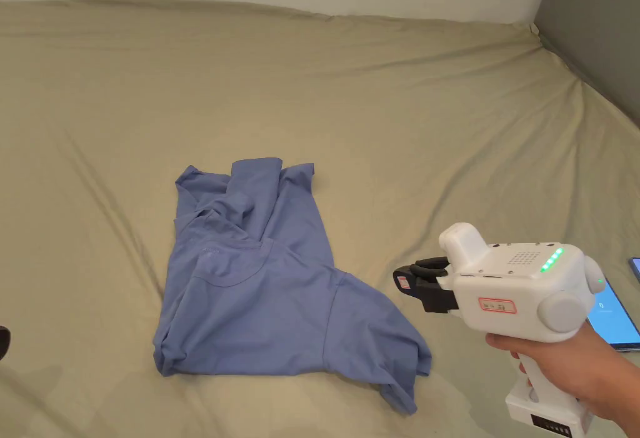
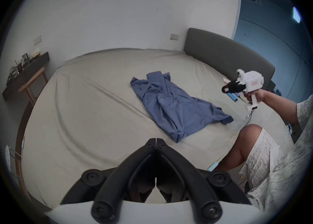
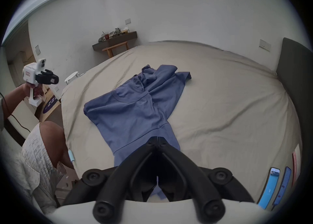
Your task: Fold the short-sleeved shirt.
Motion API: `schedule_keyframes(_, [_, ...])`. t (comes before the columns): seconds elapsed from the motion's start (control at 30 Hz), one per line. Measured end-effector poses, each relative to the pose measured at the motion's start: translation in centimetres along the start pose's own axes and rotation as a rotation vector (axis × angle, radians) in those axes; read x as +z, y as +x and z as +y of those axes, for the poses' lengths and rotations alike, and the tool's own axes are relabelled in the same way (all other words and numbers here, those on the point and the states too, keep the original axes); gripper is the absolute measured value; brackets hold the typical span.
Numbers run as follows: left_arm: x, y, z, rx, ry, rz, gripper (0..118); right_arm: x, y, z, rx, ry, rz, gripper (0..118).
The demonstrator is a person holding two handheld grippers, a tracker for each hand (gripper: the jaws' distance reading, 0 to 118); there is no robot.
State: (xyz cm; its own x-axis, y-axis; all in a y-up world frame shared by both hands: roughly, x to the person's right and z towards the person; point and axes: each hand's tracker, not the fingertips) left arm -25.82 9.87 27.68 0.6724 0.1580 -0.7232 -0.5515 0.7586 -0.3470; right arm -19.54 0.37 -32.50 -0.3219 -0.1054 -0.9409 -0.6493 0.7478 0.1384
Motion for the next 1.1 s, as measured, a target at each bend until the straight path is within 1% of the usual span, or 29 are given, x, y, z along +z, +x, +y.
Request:
schedule_keyframes(0.07, [-0.1,-0.4,0.3,0.011,-0.001,0.009,0,-2.0,0.4,0.5,0.006,-0.032,0.019,0])
schedule_keyframes(0.13, [-0.1,-0.5,0.4,0.020,0.015,0.021,0,-4.2,0.9,1.1,0.032,-0.058,0.029,0])
schedule_keyframes(0.33, [-1.4,-1.3,0.6,0.028,-0.006,0.031,0,-10.2,2.6,2.5,0.028,-0.146,0.068,0])
schedule_keyframes(0.47, [-2.2,-1.7,0.8,0.034,-0.011,0.028,0,-12.7,3.0,3.1,0.059,-0.182,0.082,0])
schedule_keyframes(0.5, [-2.5,-1.9,0.8,0.034,-0.015,0.027,0,-13.3,3.3,3.2,0.049,-0.201,0.103,5])
schedule_keyframes(0.57, [-2.9,-2.1,0.9,0.032,-0.018,0.030,0,-14.1,3.7,3.3,0.049,-0.219,0.106,41])
schedule_keyframes(0.6, [-3.0,-2.1,0.9,0.036,-0.022,0.026,0,-14.7,4.0,3.3,0.043,-0.240,0.114,54])
schedule_keyframes(0.63, [-3.2,-2.1,0.9,0.039,-0.022,0.027,0,-15.1,4.0,3.3,0.041,-0.253,0.119,57])
schedule_keyframes(0.73, [-3.5,-2.5,1.0,0.044,-0.021,0.022,0,-15.6,3.8,3.0,0.061,-0.281,0.157,57])
schedule_keyframes(0.77, [-3.6,-2.7,1.1,0.047,-0.020,0.020,0,-15.8,3.6,3.0,0.071,-0.287,0.154,57])
schedule_keyframes(0.83, [-3.9,-2.9,1.6,0.050,-0.015,0.019,0,-16.2,3.2,2.6,0.126,-0.320,0.151,57])
schedule_keyframes(0.87, [-4.1,-2.9,1.9,0.049,-0.010,0.019,0,-16.5,3.2,2.4,0.139,-0.332,0.141,57])
schedule_keyframes(0.9, [-4.4,-2.9,2.4,0.052,-0.006,0.012,0,-16.6,3.3,2.2,0.125,-0.321,0.150,57])
schedule_keyframes(1.0, [-5.8,-2.9,4.0,0.030,0.004,0.000,0,-16.2,3.2,2.2,0.124,-0.302,0.166,56])
schedule_keyframes(1.03, [-6.4,-2.9,4.7,0.015,0.002,-0.007,0,-16.1,3.0,2.1,0.130,-0.302,0.175,52])
schedule_keyframes(1.07, [-7.0,-2.7,5.5,0.000,0.003,-0.019,0,-16.0,2.8,2.0,0.143,-0.302,0.176,41])
schedule_keyframes(1.1, [-7.7,-2.5,6.4,-0.018,0.008,-0.029,0,-15.9,2.7,1.8,0.177,-0.300,0.170,28])
